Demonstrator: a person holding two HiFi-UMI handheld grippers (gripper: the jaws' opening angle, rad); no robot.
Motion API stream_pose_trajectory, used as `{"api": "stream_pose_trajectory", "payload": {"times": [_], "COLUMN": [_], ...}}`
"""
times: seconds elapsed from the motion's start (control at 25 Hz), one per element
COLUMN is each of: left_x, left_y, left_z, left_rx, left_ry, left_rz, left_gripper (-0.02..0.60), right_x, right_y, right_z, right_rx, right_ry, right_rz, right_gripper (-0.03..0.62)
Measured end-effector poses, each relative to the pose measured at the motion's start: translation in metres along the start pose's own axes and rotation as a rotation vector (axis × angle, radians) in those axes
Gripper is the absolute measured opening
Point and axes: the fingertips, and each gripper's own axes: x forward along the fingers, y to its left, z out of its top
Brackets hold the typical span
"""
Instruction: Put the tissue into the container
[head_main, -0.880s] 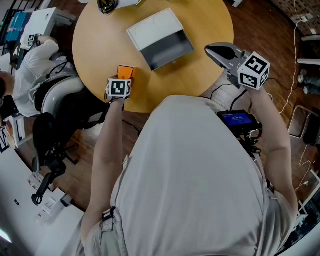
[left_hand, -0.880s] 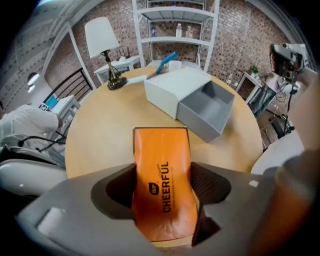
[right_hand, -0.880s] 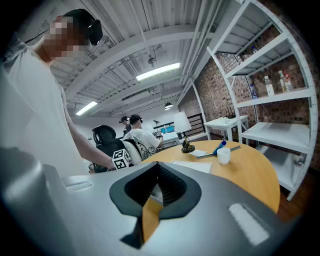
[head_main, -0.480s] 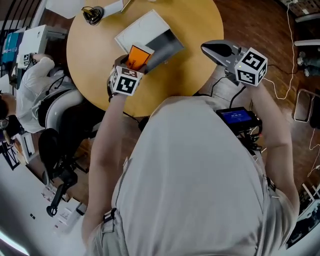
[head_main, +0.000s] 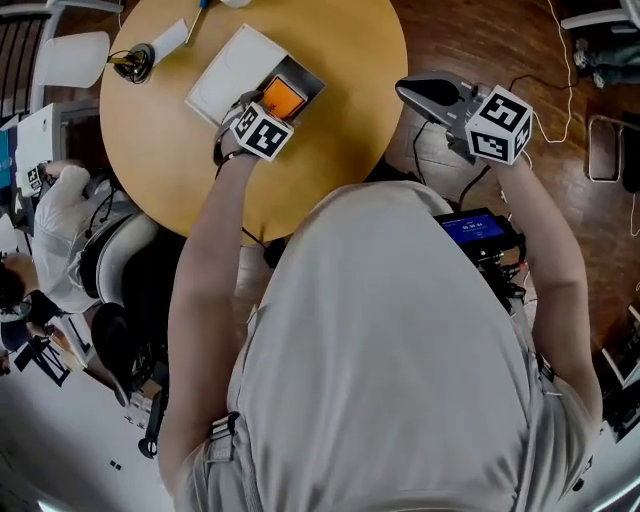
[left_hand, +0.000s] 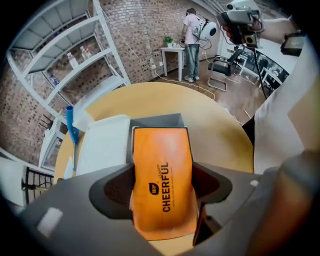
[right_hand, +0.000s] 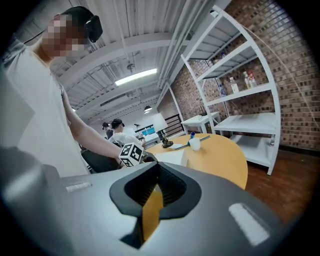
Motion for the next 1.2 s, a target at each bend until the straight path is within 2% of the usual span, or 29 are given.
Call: {"api": "stream_pose_trajectory", "payload": {"times": [0.08,0.2,0.36,0.44,0.52,0.6,0.68,0.8,0.92,1.12,1.2], "left_x": [0.009,0.000,-0.048,-0.083,-0.122,-0.157,-0.182,-0.200,-0.216,-0.235,-0.236], "left_y": [-0.004,0.000,0.009,0.010,0.007,0.001,-0.001,0.003,-0.005,-0.024,-0.029], "left_z": [-0.001,0.001,0.014,0.018,0.018,0.004,-0.028,-0.089,-0.119,-0.137,-0.138], "left_rx": [0.019,0.011,-0.065,-0.144,-0.269,-0.437,-0.594,-0.771,-0.858,-0.900,-0.918], "left_ry": [0.021,0.011,-0.117,-0.233,-0.387,-0.554,-0.681,-0.782,-0.849,-0.905,-0.931], "left_rz": [-0.020,0.008,0.086,0.131,0.179,0.215,0.262,0.352,0.412,0.464,0.464], "left_gripper": [0.365,0.370,0.368,0.356,0.277,0.183,0.141,0.107,0.069,0.001,0.000], "right_x": [-0.004,-0.004,0.008,0.020,0.035,0.057,0.091,0.149,0.173,0.181,0.181], "right_y": [-0.002,0.001,0.005,0.009,0.015,0.027,0.042,0.064,0.087,0.121,0.130], "right_z": [-0.004,-0.002,0.013,0.020,0.025,0.028,0.027,0.023,0.026,0.029,0.029], "right_rx": [0.014,-0.001,-0.037,-0.059,-0.087,-0.129,-0.178,-0.227,-0.272,-0.325,-0.349], "right_ry": [0.001,0.006,0.013,0.022,0.038,0.068,0.108,0.158,0.174,0.172,0.177], "right_rz": [-0.013,-0.006,0.031,0.067,0.115,0.175,0.239,0.326,0.399,0.494,0.535], "right_gripper": [0.003,0.003,0.003,0.003,0.003,0.002,0.002,0.002,0.002,0.002,0.002]}}
